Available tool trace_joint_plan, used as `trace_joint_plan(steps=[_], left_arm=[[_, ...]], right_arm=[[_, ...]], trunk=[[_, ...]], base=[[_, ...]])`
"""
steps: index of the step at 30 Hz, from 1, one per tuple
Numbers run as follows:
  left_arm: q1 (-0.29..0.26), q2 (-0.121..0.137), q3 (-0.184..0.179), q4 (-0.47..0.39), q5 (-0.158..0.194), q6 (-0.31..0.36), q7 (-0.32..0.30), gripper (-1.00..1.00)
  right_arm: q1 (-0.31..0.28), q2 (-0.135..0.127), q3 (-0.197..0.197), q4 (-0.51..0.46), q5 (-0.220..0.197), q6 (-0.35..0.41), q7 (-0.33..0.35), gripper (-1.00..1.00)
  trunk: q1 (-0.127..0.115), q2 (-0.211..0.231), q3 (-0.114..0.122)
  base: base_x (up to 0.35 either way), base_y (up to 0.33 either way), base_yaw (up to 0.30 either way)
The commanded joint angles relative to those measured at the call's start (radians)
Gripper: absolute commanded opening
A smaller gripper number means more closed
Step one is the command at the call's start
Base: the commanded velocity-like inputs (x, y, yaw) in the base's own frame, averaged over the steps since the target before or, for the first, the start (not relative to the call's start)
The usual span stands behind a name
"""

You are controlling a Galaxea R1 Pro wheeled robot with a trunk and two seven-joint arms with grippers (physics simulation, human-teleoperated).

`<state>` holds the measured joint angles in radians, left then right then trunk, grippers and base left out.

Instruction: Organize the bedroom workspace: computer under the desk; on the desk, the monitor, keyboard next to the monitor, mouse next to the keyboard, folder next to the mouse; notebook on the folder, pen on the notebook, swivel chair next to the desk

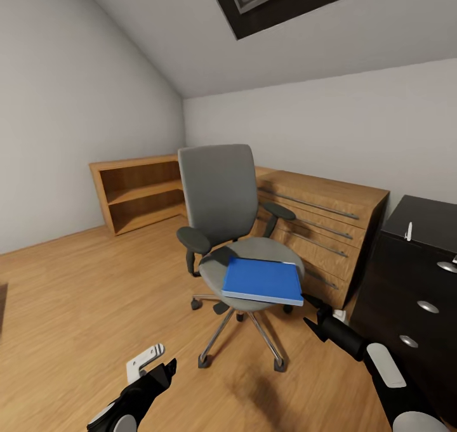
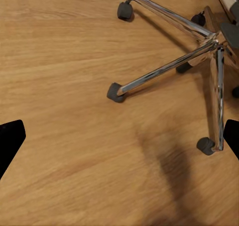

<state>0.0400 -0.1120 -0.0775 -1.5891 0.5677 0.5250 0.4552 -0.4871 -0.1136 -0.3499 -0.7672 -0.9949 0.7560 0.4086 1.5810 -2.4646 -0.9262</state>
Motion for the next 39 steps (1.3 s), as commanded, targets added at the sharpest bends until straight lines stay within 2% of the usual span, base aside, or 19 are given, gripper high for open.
trace_joint_plan(steps=[1, 39], left_arm=[[0.0, 0.0, -0.001, -0.002, 0.011, 0.001, 0.009, 1.0], [0.0, 0.0, -0.001, 0.0, 0.011, 0.001, 0.009, 1.0]], right_arm=[[-0.001, 0.001, -0.003, 0.0, 0.001, 0.006, 0.003, 1.0], [-0.001, 0.002, -0.003, 0.0, 0.001, 0.006, 0.003, 1.0]], trunk=[[0.0, 0.0, -0.001], [0.0, 0.0, -0.001]], base=[[0.0, 0.0, 0.0], [0.033, 0.009, 0.0]])
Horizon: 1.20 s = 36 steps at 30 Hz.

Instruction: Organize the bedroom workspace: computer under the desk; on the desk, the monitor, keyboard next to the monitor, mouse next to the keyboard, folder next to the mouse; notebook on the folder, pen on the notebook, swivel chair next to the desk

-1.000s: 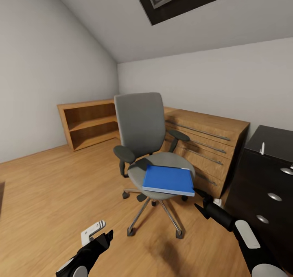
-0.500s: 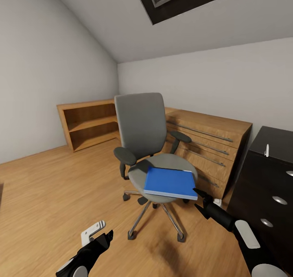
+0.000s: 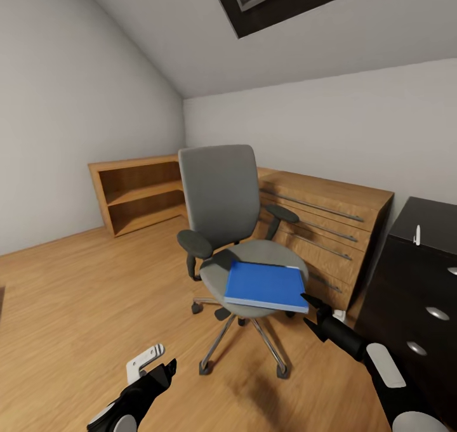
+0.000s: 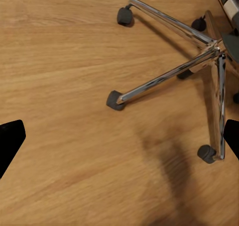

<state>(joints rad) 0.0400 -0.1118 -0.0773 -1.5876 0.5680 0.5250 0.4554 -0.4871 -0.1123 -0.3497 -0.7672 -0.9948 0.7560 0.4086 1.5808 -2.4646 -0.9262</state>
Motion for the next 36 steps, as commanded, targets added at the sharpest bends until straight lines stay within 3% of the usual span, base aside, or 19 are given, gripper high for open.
trace_joint_plan(steps=[1, 36], left_arm=[[0.0, 0.0, -0.001, -0.002, 0.01, 0.001, 0.009, 1.0], [0.0, 0.001, 0.001, 0.0, 0.013, 0.001, 0.009, 1.0]], right_arm=[[-0.001, 0.0, -0.003, 0.0, 0.001, 0.006, 0.003, 1.0], [-0.001, 0.0, -0.003, 0.002, 0.004, 0.006, 0.001, 1.0]], trunk=[[0.0, 0.0, -0.001], [0.0, 0.0, -0.001]], base=[[0.095, 0.0, 0.0], [0.011, 0.0, 0.0]])
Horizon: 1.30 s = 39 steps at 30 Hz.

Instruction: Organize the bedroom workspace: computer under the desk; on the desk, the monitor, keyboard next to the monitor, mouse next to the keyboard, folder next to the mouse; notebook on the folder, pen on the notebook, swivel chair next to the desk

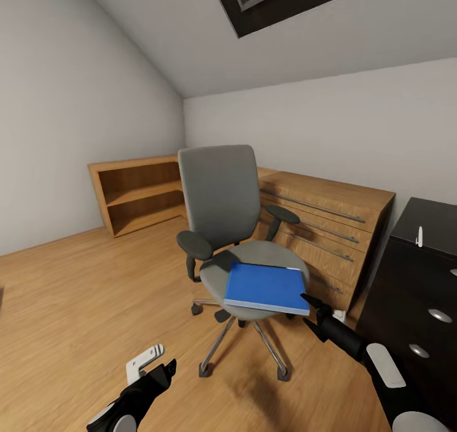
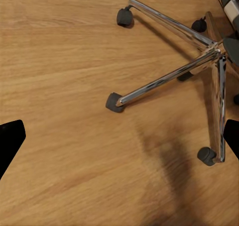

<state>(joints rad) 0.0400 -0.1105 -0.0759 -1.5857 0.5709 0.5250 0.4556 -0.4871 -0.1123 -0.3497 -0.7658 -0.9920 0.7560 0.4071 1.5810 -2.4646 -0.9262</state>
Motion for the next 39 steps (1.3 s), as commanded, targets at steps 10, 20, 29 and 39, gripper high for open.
trace_joint_plan(steps=[10, 20, 29, 39], left_arm=[[0.0, -0.001, -0.001, 0.0, 0.011, 0.001, 0.009, 1.0], [0.0, -0.001, -0.001, 0.0, 0.011, 0.001, 0.009, 1.0], [0.0, -0.001, -0.002, 0.0, 0.008, 0.001, 0.009, 1.0], [0.0, -0.001, -0.002, 0.0, 0.008, 0.001, 0.011, 1.0]], right_arm=[[-0.001, 0.009, -0.003, 0.0, 0.004, 0.005, 0.001, -1.0], [-0.001, 0.011, -0.003, 0.0, 0.005, 0.005, 0.001, -1.0], [-0.001, 0.011, -0.003, 0.0, 0.004, 0.005, 0.001, -1.0], [-0.001, 0.011, -0.003, -0.003, 0.004, 0.005, 0.001, -1.0]], trunk=[[0.0, 0.0, -0.001], [0.0, 0.0, -0.001], [-0.015, 0.028, 0.012], [-0.054, 0.098, 0.043]], base=[[0.0, 0.0, 0.0], [0.0, 0.0, 0.0], [0.0, 0.0, 0.0], [0.0, 0.0, 0.0]])
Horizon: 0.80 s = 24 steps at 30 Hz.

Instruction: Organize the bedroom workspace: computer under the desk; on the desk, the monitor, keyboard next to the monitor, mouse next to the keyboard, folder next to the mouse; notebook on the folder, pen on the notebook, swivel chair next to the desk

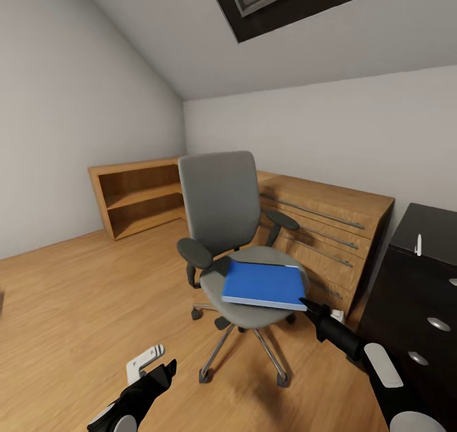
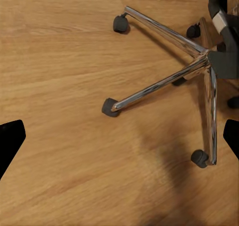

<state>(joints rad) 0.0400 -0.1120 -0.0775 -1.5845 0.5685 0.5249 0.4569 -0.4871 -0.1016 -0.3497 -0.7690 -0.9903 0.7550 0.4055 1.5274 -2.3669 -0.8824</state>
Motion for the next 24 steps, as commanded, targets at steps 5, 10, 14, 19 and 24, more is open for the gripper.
trace_joint_plan(steps=[5, 10, 14, 19, 24], left_arm=[[0.0, 0.0, -0.001, -0.002, 0.01, 0.001, 0.009, 1.0], [0.0, -0.002, -0.002, -0.001, 0.011, 0.0, 0.009, 1.0], [0.0, -0.002, -0.002, -0.001, 0.011, 0.0, 0.009, 1.0], [0.0, -0.002, -0.002, -0.001, 0.011, 0.0, 0.009, 1.0], [0.0, -0.002, -0.002, 0.0, 0.011, 0.0, 0.009, 1.0]], right_arm=[[-0.001, 0.0, -0.003, -0.001, 0.002, 0.006, 0.003, -1.0], [-0.001, 0.0, -0.003, -0.001, 0.002, 0.006, 0.004, -1.0], [-0.001, 0.0, -0.003, -0.001, 0.002, 0.006, 0.004, -1.0], [-0.001, 0.0, -0.003, -0.001, 0.002, 0.006, 0.004, -1.0], [-0.001, -0.001, -0.003, -0.002, 0.002, 0.006, 0.004, -1.0]], trunk=[[-0.019, 0.035, 0.015], [-0.039, 0.07, 0.031], [-0.054, 0.098, 0.043], [-0.073, 0.133, 0.059], [-0.092, 0.168, 0.074]], base=[[0.0, 0.0, 0.0], [-0.079, 0.0, 0.0], [-0.272, 0.0, 0.0], [-0.327, 0.0, 0.0], [-0.228, 0.0, 0.0]])
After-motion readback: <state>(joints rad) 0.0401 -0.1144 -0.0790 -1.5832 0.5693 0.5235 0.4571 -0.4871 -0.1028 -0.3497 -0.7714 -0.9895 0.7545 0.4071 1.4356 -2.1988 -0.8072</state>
